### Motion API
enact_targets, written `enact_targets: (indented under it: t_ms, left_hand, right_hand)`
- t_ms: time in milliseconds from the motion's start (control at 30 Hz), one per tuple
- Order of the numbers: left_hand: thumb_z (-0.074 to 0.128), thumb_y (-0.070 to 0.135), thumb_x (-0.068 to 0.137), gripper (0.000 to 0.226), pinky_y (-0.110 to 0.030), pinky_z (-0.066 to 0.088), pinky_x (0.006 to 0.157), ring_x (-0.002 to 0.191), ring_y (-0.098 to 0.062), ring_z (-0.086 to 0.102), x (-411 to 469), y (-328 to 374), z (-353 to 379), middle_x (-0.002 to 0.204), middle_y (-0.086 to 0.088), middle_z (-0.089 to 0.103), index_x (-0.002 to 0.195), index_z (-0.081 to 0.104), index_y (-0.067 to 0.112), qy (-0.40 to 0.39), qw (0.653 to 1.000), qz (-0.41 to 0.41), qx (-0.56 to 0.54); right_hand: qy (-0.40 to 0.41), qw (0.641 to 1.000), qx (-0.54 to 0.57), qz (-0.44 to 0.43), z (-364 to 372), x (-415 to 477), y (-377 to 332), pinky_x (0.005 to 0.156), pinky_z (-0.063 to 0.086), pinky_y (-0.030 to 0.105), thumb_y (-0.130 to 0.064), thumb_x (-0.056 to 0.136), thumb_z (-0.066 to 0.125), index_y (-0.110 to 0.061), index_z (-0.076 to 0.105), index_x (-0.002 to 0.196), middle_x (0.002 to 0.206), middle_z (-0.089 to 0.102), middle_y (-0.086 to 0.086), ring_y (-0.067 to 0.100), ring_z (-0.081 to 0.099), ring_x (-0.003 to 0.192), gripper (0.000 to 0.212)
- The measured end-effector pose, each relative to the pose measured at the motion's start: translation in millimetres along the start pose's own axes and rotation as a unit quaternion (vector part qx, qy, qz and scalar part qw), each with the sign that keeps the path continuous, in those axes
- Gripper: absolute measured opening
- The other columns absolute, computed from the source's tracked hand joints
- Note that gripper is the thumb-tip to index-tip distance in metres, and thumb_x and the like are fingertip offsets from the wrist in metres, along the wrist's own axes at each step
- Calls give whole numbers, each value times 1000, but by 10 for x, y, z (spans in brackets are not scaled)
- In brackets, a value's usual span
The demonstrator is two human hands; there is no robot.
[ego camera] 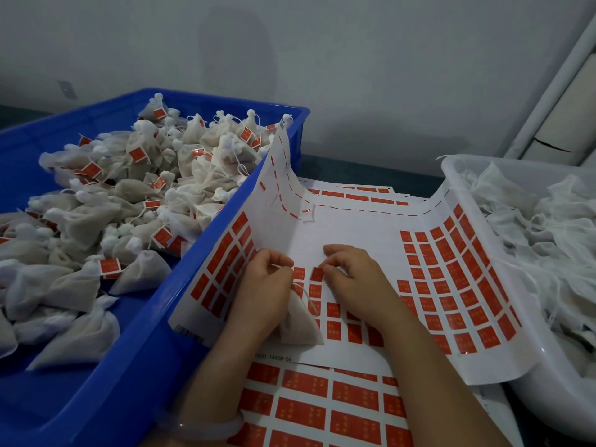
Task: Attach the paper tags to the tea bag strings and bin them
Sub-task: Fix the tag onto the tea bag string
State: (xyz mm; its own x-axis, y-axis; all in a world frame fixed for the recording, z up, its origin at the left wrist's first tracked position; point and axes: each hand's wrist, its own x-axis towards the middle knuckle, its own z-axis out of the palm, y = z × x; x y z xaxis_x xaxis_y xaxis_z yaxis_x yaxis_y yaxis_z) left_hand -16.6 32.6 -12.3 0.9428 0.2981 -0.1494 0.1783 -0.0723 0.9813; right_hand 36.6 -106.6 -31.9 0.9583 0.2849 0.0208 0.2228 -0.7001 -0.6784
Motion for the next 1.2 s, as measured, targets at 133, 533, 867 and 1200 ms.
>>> enact_targets:
  t_ms: [133, 533, 867, 1200]
  left_hand:
    - [47, 5, 93, 22, -12, 44, 44, 67, -10, 60, 7, -2, 3, 83, 2, 58, 84, 52, 24, 0, 1000, 1, 8]
    - [47, 3, 92, 23, -12, 44, 42, 69, -9, 55, 17, -12, -1, 82, 3, 55, 83, 52, 24, 6, 1000, -6, 11]
    - [48, 2, 91, 23, -21, 41, 58, 78, -14, 54, 7, -8, -5, 86, 1, 54, 84, 53, 23, 0, 1000, -1, 25]
    - [64, 11, 83, 15, -16, 53, 59, 80, -5, 69, -59, 68, -20, 84, 11, 73, 92, 55, 20, -93, 993, 68, -30]
  right_hand:
    - [-3, 1000, 20, 5, -15, -9, -17, 107, 34, 33, -31, 90, 57, -30, 60, 93, 139, 46, -11, 9, 41, 126, 5]
    - [10, 999, 40, -8, -35, -15, 10, 101, 40, 28, -24, 93, 53, -27, 59, 93, 136, 49, -9, 11, 47, 121, 7]
    - [47, 985, 163, 20, -67, 34, 71, 78, 39, 10, -25, 96, 49, -25, 58, 99, 123, 56, -13, 3, 49, 100, 10]
    - [253, 936, 243, 37, -409, -89, -84, 63, 40, 6, -38, 92, 49, -37, 50, 79, 86, 51, -27, -3, 52, 78, 13]
